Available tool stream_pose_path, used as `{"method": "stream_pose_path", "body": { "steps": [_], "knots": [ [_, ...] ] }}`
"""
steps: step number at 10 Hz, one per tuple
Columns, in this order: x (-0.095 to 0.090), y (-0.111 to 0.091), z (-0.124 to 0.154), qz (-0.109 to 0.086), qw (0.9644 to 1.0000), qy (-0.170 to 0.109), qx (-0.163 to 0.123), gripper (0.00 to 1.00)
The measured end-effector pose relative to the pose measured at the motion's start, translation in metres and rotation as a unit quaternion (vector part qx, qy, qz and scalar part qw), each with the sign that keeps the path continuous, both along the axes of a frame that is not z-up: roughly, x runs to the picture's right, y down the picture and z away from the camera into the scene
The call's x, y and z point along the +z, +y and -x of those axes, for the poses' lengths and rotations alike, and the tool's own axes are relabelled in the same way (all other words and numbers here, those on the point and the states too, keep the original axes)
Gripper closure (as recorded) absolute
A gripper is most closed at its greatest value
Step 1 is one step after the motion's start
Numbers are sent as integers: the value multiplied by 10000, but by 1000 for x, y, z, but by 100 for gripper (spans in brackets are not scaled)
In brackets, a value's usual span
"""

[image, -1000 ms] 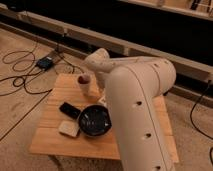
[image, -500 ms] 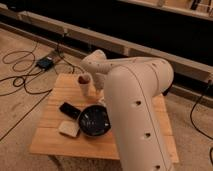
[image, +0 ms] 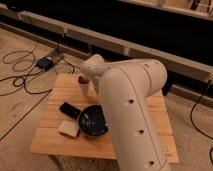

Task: Stand the bottle upright

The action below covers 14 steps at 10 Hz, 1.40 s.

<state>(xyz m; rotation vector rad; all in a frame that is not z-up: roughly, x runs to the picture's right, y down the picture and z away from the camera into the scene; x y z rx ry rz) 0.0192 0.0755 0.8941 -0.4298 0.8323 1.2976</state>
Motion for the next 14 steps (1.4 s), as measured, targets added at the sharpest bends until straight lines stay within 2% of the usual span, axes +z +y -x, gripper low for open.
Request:
{"method": "stream_pose_path", "body": {
  "steps": [4,8,14],
  "knots": [
    [2,1,-24,52,9994,347,-6,35],
    [6,-10,-56,-15,9975,699,7,35],
    [16,-18,-113,-8,9922,1238,-159,35]
  ]
}}
